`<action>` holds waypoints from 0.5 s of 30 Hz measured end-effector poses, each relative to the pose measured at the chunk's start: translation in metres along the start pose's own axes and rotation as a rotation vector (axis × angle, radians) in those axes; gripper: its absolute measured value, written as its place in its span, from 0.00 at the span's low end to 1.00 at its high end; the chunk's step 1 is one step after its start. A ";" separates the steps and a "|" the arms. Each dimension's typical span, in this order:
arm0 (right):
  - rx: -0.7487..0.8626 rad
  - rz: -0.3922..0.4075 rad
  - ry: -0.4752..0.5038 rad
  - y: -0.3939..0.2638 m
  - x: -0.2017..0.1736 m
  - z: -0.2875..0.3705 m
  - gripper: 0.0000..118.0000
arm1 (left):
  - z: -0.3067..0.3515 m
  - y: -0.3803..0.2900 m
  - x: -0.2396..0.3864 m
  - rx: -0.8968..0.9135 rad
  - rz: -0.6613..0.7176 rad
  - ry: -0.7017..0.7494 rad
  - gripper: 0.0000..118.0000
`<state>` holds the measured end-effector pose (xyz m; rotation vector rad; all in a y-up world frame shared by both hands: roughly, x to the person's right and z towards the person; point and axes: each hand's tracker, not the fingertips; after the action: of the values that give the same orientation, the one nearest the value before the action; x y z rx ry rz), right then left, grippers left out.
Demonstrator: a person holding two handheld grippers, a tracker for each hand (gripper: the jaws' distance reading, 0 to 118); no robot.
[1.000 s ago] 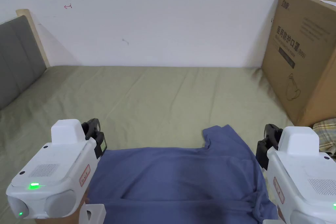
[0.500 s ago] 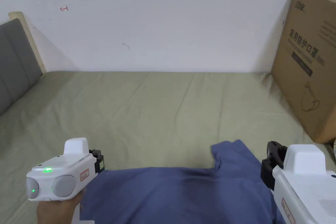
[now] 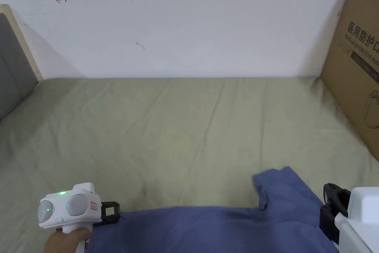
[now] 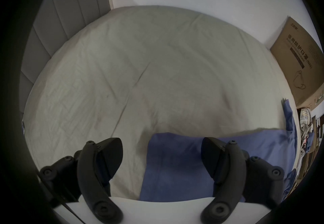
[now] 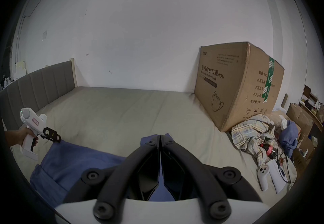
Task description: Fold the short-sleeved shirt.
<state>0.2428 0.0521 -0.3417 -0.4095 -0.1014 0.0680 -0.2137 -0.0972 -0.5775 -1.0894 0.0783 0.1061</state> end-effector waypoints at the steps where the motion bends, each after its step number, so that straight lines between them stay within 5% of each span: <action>1: -0.008 0.001 -0.001 -0.002 0.000 -0.003 0.00 | -0.005 0.000 0.002 -0.005 -0.015 -0.002 0.66; 3: -0.029 0.007 0.000 -0.006 0.002 -0.008 0.00 | 0.005 -0.011 0.008 -0.029 -0.034 -0.014 0.44; 9: -0.095 -0.030 0.002 -0.011 0.026 -0.032 0.00 | 0.003 -0.019 0.015 0.048 -0.092 -0.050 0.04; 12: -0.155 -0.088 0.013 -0.010 0.053 -0.067 0.06 | 0.024 -0.027 0.017 0.151 -0.085 -0.092 0.03; 13: -0.193 -0.090 0.018 -0.010 0.062 -0.083 0.17 | 0.034 -0.029 0.017 0.179 -0.089 -0.103 0.03; 15: -0.278 -0.094 0.029 -0.010 0.076 -0.115 0.65 | 0.050 -0.033 0.012 0.224 -0.071 -0.147 0.03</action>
<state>0.3314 0.0038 -0.4366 -0.6828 -0.1012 -0.0453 -0.1967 -0.0672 -0.5265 -0.8572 -0.0792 0.1108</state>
